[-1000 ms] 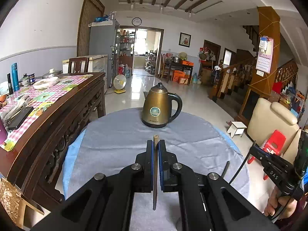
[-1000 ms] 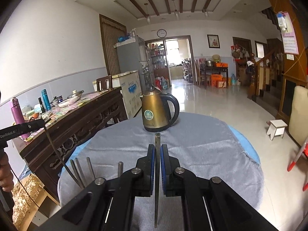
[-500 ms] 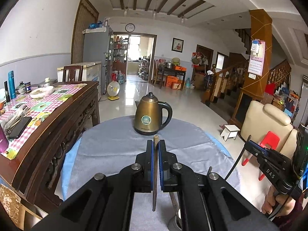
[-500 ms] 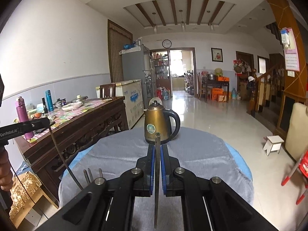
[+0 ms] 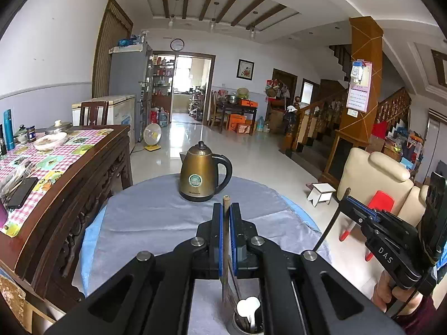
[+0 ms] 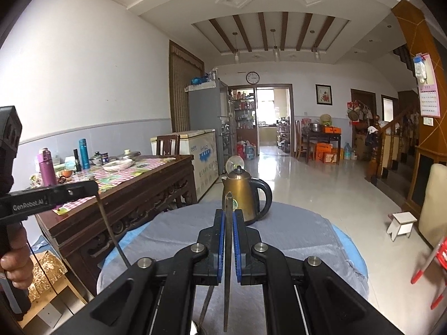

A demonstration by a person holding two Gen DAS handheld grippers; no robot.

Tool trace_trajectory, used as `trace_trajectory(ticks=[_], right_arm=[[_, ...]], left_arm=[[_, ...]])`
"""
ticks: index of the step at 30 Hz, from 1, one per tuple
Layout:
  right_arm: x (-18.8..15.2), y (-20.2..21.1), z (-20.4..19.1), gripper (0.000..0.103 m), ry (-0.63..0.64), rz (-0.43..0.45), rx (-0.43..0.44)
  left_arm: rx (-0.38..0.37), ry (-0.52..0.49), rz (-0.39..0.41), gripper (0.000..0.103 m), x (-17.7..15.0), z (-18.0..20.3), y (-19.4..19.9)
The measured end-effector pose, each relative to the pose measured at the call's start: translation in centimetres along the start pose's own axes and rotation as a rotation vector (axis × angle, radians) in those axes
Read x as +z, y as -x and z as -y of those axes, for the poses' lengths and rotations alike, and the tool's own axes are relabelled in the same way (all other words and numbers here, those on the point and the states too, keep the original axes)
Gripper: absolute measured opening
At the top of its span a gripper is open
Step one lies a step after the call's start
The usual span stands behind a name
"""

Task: Organize utensils
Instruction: 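Lift both chopsticks and carry them over the holder cup, then lower both chopsticks into the holder cup and open both tools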

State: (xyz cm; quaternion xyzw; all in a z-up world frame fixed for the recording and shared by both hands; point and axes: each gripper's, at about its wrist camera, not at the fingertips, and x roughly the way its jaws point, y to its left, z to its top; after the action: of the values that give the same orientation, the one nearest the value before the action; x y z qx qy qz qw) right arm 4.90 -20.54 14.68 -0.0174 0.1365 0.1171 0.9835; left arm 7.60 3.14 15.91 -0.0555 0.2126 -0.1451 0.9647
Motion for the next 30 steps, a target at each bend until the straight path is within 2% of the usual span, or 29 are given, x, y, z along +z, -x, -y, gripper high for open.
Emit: trace_trajectory(ticks=[16, 30], right_arm=[[0.6, 2.0, -1.3, 0.007, -0.013, 0.028, 0.065], [-2.1, 0.8, -0.9, 0.007, -0.065, -0.036, 0.103]], left_arm=[[-0.049, -0.023, 0.024, 0.005, 0.2, 2.1, 1.8], [-0.072, -0.027, -0.045, 0.005, -2.2, 3.8, 0.4]])
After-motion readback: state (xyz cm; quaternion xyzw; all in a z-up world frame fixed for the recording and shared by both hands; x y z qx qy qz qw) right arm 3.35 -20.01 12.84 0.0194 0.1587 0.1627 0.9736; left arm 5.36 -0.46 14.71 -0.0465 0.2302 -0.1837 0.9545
